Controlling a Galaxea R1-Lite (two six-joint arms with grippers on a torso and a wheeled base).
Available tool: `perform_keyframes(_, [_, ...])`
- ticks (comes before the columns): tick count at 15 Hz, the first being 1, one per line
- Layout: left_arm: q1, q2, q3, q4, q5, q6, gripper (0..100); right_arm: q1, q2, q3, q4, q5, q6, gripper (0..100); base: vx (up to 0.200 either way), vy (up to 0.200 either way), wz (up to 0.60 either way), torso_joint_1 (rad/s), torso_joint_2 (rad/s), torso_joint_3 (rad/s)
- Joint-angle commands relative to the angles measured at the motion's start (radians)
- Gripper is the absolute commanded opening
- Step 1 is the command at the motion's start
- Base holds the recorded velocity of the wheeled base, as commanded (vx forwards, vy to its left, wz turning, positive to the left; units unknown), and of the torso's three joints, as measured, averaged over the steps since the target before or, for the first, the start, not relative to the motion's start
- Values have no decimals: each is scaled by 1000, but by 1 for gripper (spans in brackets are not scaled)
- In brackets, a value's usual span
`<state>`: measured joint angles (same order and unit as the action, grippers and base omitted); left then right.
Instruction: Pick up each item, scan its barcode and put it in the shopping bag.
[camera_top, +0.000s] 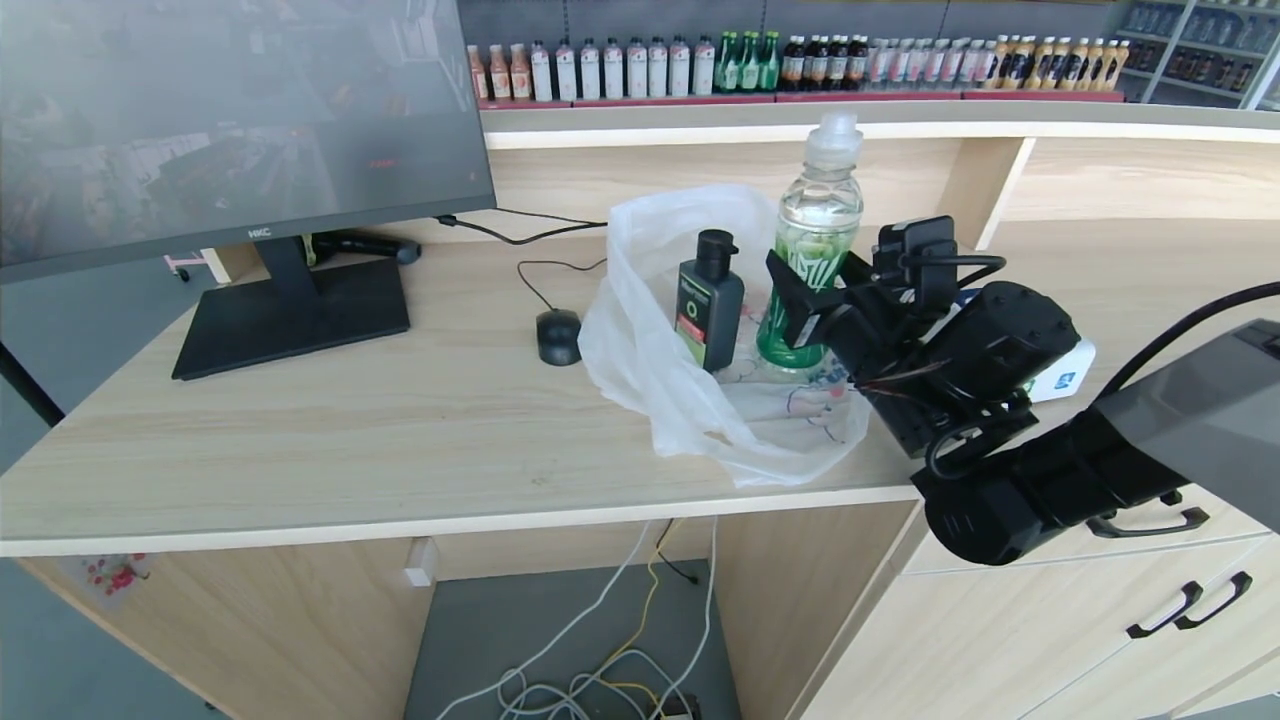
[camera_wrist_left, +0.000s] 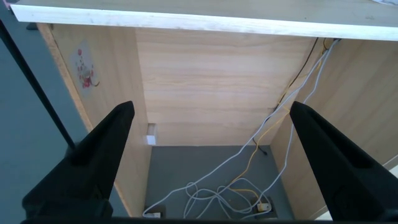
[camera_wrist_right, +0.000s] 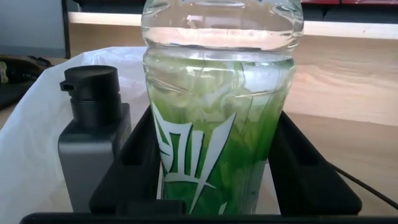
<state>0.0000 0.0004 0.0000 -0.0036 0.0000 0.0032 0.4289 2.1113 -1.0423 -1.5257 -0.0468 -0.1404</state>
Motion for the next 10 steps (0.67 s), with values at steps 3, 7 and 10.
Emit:
perform_keyframes(3, [0,0,0,1,0,0,100,1,-1,7,-1,1,-1,0,0,0,0,0,0,0])
perform_keyframes(7, [0,0,0,-1,0,0,100,-1,-17,16,-2,1,13,100,0,0,0,0,0,0])
perform_keyframes(10, [0,0,0,1,0,0,100,2,-94,93,-7,-7,39,100,0,0,0,0,0,0])
